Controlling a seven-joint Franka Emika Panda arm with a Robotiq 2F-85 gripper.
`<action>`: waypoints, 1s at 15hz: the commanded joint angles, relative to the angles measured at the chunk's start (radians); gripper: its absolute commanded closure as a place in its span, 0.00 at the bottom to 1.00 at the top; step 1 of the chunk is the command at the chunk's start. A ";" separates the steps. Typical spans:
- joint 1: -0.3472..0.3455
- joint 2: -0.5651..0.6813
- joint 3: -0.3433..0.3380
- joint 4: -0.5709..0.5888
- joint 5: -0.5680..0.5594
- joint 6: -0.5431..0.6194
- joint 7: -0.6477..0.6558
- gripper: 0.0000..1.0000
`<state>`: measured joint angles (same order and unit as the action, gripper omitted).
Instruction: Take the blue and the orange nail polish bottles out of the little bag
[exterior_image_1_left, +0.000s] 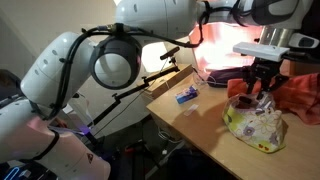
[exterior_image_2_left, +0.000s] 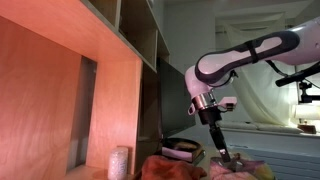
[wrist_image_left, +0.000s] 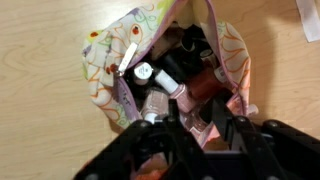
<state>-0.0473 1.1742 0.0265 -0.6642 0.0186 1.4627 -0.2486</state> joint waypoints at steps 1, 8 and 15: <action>0.003 -0.003 -0.012 0.003 -0.006 0.000 0.037 0.27; -0.017 0.005 -0.008 -0.005 0.002 -0.005 0.047 0.00; -0.024 -0.022 -0.001 -0.045 0.005 0.007 0.035 0.00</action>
<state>-0.0710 1.1869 0.0252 -0.6688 0.0197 1.4626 -0.2289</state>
